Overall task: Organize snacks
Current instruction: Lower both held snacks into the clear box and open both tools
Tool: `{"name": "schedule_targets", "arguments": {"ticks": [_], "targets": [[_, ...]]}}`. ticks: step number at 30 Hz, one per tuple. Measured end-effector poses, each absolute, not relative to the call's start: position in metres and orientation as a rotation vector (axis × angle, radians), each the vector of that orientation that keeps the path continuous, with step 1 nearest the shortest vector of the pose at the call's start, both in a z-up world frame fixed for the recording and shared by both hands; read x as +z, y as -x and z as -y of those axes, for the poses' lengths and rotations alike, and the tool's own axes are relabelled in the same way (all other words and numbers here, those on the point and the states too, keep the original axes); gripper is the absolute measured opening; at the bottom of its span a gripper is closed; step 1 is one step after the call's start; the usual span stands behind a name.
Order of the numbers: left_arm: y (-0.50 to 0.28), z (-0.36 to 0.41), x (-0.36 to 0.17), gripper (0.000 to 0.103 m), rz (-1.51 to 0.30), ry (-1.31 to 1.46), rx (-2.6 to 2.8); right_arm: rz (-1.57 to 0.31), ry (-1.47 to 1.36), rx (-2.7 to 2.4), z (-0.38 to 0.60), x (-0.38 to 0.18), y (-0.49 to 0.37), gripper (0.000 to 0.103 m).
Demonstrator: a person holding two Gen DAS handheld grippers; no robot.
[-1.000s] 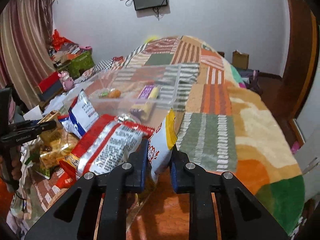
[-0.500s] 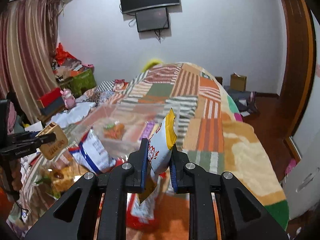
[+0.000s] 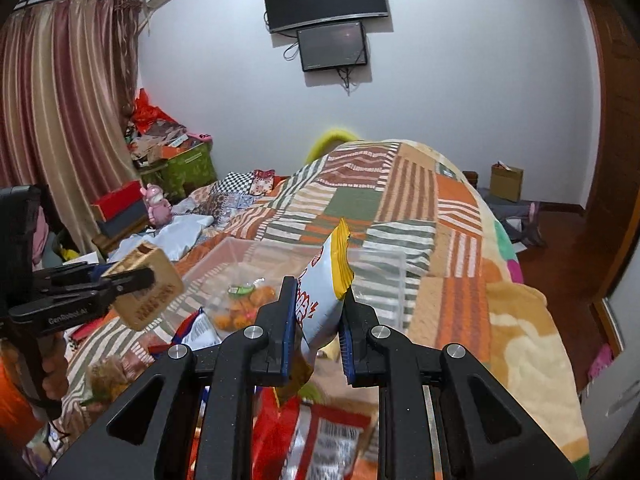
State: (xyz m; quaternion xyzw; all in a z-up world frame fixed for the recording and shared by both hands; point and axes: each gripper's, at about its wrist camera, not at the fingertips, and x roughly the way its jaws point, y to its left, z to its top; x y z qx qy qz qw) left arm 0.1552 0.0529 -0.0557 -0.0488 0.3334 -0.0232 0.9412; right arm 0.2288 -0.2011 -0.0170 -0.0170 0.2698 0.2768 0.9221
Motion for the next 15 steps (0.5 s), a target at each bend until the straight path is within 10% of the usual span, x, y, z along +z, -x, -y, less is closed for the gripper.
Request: {"name": "schedule_targets", "arguments": {"ticks": [15], "targets": [[-0.217,-0.039,-0.076,0.036,-0.743,0.081,-0.073,-0.661,0.095,0.629,0.158,-0.046,-0.276,0.017]]}}
